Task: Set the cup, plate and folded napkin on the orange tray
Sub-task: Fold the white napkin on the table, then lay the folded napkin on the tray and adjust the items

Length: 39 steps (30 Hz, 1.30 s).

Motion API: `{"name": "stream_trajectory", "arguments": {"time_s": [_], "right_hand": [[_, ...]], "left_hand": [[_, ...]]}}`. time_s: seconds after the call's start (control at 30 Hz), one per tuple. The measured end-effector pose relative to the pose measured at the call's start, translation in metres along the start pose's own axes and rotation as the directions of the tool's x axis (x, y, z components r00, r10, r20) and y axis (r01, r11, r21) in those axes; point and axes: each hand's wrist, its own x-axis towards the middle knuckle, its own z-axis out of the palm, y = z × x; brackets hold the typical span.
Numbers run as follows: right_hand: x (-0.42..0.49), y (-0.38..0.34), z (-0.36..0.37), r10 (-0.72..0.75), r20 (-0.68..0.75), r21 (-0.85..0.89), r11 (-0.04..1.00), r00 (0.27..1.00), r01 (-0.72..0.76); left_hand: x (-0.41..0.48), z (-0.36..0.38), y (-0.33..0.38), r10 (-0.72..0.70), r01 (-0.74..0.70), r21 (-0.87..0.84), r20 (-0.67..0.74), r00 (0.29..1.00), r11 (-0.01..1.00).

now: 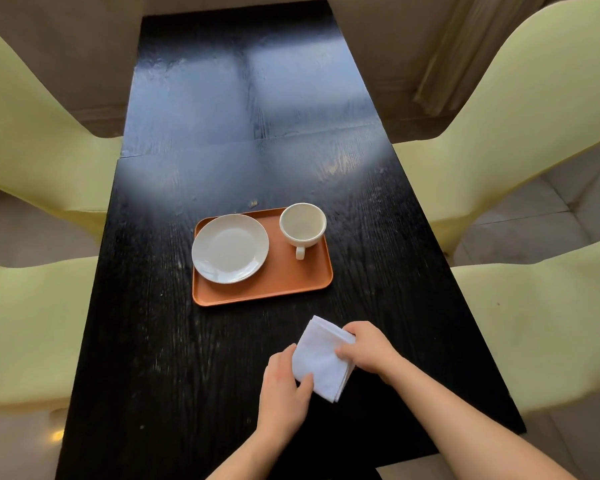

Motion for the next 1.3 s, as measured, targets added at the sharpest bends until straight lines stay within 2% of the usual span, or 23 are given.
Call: {"name": "stream_trajectory", "arguments": {"time_s": [0.13, 0.27, 0.33, 0.43, 0.47, 0.53, 0.7, 0.87, 1.0, 1.2, 1.3], "right_hand": [[-0.009, 0.009, 0.005, 0.084, 0.071, 0.347, 0.932, 0.994, -0.104], [-0.018, 0.008, 0.011, 0.1, 0.083, 0.621, 0.773, 0.992, -0.13], [-0.022, 0.003, 0.014, 0.107, 0.082, 0.723, 0.678, 0.991, -0.133], [-0.025, -0.005, 0.017, 0.09, 0.083, 0.807, 0.578, 0.992, -0.12], [-0.025, -0.007, 0.018, 0.082, 0.081, 0.824, 0.555, 0.993, -0.113], [-0.024, -0.01, 0.019, 0.071, 0.074, 0.843, 0.528, 0.995, -0.101], [-0.021, -0.016, 0.018, 0.049, 0.046, 0.807, 0.587, 0.998, -0.066], [-0.007, -0.038, 0.009, 0.054, -0.056, 0.759, 0.652, 0.997, 0.007], [0.014, -0.057, 0.004, 0.088, -0.107, 0.721, 0.692, 0.99, 0.016], [0.04, -0.074, 0.014, 0.164, -0.13, 0.749, 0.663, 0.978, -0.012], [0.045, -0.074, 0.02, 0.169, -0.161, 0.754, 0.657, 0.972, 0.011]], "left_hand": [[0.01, -0.008, 0.008, -0.169, 0.166, -0.143, -0.01, 0.985, 0.976], [0.019, -0.015, 0.013, -0.3, 0.279, -0.319, -0.019, 0.954, 0.906], [0.021, -0.016, 0.015, -0.363, 0.34, -0.457, 0.042, 0.931, 0.822], [0.026, -0.017, 0.015, -0.409, 0.479, -0.634, 0.268, 0.873, 0.608], [0.028, -0.018, 0.014, -0.39, 0.496, -0.66, 0.317, 0.865, 0.564], [0.031, -0.02, 0.013, -0.357, 0.467, -0.7, 0.312, 0.88, 0.539], [0.04, -0.028, 0.014, -0.379, 0.399, -0.68, 0.188, 0.906, 0.615], [0.068, -0.046, 0.028, -0.328, 0.304, -0.652, 0.09, 0.94, 0.694], [0.106, -0.056, 0.038, -0.337, 0.271, -0.591, -0.002, 0.941, 0.76], [0.146, -0.061, 0.038, -0.375, 0.284, -0.433, -0.141, 0.916, 0.856], [0.147, -0.06, 0.039, -0.323, 0.229, -0.391, -0.194, 0.926, 0.891]]}}
